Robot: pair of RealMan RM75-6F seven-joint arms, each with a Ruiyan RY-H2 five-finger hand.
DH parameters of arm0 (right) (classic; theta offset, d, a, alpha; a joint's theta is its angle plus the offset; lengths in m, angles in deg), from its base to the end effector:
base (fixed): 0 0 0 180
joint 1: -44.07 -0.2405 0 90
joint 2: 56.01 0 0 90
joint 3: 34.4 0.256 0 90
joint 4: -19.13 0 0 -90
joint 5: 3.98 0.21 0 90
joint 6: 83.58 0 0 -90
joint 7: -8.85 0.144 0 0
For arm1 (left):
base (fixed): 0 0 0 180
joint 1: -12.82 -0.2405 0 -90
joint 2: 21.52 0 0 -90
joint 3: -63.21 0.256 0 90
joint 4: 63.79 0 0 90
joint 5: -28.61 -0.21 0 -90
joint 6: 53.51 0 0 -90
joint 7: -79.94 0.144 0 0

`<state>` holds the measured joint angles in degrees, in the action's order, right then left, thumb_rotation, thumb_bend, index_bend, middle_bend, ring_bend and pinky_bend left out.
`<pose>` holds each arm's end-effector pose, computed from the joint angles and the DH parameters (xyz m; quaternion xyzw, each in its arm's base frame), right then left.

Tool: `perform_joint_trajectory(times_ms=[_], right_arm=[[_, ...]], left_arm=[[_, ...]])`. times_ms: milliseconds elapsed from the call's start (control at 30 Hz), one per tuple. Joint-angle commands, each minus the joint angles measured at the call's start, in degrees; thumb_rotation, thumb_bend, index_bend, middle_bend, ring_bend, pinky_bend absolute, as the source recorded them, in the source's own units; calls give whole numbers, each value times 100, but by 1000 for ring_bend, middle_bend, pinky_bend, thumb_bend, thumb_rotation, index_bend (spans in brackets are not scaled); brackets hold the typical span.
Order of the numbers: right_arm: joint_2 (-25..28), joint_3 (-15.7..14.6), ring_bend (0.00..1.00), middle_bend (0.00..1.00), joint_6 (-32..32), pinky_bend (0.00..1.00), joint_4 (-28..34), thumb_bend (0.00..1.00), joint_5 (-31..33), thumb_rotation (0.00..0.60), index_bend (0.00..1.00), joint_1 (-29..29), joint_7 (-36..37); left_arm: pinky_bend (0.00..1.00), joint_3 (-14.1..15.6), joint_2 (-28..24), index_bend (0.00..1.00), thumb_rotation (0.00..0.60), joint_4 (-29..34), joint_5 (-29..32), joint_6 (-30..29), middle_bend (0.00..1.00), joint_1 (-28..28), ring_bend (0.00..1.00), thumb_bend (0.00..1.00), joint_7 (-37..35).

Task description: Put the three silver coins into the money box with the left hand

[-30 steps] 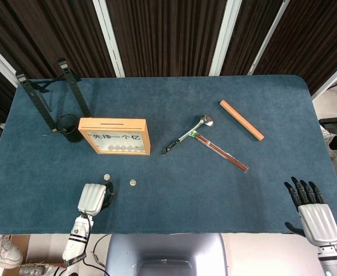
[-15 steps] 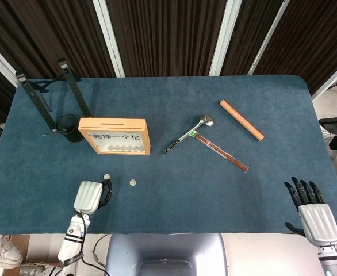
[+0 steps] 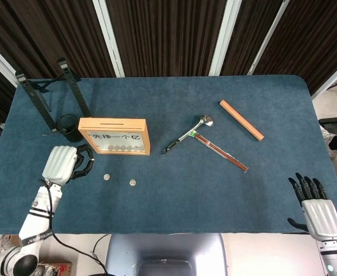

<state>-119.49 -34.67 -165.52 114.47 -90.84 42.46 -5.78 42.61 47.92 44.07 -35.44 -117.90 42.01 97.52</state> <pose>-0.3157 -0.1502 0.1424 0.6518 -0.3644 0.2795 0.6035 -0.1512 0.3211 0.1162 -0.6264 -0.4058 -0.4657 0.4754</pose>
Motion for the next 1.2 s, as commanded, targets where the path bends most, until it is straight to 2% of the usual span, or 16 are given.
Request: perform_joint_trajectory(times_ms=[33,233,500,767,1200], right_arm=[[32,33,0,0,1,0,6,152,59,600,0,-4,54],[81,89,0,0,44,0,0,151,216,600,0,-17,125],[200,121,0,0,20,0,-13,151,309,600,0,10,354],[255,118,0,0,-9,0,-19,151,312,600,0,28,452],[239,103,0,0,-40,0,-4,151,277,600,0,33,418]], left_arm=[[1000,-808,-440,649,600,65,1506,623,1000,961,1000,449,609],[1000,-924,-94,637,600,-485,2430,647,1000,1787,1000,454,1038],[1000,-734,390,638,600,-1273,3225,798,1000,2574,1000,458,1360],[1000,-527,553,639,600,-1690,3526,848,1000,2812,1000,456,1306],[1000,-245,486,642,600,-1643,3535,739,1000,2886,1000,457,1256]])
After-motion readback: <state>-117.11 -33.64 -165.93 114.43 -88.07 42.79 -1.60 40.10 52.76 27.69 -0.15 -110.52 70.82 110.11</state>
